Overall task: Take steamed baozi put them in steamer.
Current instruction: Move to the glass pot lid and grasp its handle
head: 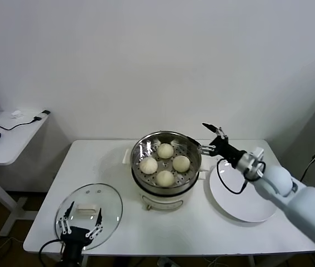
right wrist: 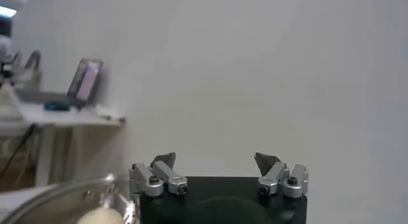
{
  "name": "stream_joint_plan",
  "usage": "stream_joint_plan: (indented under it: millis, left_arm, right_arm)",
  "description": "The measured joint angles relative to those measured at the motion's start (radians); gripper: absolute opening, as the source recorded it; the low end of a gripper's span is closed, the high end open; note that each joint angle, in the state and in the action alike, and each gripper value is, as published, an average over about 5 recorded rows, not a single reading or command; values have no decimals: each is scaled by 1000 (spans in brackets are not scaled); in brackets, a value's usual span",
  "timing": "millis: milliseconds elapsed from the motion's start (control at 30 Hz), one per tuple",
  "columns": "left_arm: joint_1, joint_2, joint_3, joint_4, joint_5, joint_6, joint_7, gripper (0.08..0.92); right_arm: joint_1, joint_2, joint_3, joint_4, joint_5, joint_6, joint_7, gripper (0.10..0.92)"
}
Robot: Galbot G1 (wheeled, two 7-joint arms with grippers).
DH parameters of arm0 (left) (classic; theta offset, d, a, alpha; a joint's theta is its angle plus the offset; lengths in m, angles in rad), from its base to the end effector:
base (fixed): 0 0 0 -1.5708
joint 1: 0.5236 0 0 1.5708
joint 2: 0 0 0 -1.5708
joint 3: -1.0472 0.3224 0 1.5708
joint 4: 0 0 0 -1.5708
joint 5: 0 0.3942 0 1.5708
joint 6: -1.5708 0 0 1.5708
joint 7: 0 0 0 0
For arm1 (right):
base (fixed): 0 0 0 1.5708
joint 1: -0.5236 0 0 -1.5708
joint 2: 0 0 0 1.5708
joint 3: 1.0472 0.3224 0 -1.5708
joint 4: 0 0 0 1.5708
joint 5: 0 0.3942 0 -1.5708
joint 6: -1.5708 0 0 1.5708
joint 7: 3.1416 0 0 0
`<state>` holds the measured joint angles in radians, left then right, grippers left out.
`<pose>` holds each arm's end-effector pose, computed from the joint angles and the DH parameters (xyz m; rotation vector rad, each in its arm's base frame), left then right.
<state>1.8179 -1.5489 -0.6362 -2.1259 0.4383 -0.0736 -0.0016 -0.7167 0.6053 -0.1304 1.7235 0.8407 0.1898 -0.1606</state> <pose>0.1595 0.0401 -0.3135 0.0143 -2.8856 -0.7743 0.4042 -0.0809 -0.2253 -1.0076 2.8888 -0.1703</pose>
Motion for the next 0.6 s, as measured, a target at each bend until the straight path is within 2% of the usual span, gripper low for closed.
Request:
stream_joint_plan:
  millis: [300,600]
  left_arm:
    - [-53,-2,-47,63,481,-4,-33,823]
    - [-115,-4,-56,181,858,-27,-92,823]
  right_arm:
    - [-467,150,439,64,-100,5,10,823]
    - [-644,260,612,67,-175,3,16,823]
